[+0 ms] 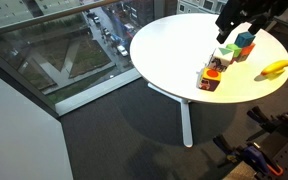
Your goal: Unstack the square plush toys on the left
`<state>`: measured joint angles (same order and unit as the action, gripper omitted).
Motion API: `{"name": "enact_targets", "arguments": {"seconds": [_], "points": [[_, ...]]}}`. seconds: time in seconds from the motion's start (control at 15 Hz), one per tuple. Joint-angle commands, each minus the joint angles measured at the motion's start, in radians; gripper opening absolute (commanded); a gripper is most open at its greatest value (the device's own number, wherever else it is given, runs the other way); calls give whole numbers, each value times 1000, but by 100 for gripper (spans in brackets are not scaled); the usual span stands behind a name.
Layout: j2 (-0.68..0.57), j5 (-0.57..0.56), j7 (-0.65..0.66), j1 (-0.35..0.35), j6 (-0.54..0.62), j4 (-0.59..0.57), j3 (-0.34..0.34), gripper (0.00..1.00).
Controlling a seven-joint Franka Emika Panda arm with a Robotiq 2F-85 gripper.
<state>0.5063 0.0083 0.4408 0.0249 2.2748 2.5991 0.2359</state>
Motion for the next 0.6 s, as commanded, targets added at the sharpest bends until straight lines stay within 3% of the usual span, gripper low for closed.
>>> {"name": "enact_targets", "arguments": {"seconds": [0.0,0.53], "points": [[-1,-8,6,-13,-3,-2,-13,100],[-5,8,-10,-19,-11,-15,-32,100]]}}
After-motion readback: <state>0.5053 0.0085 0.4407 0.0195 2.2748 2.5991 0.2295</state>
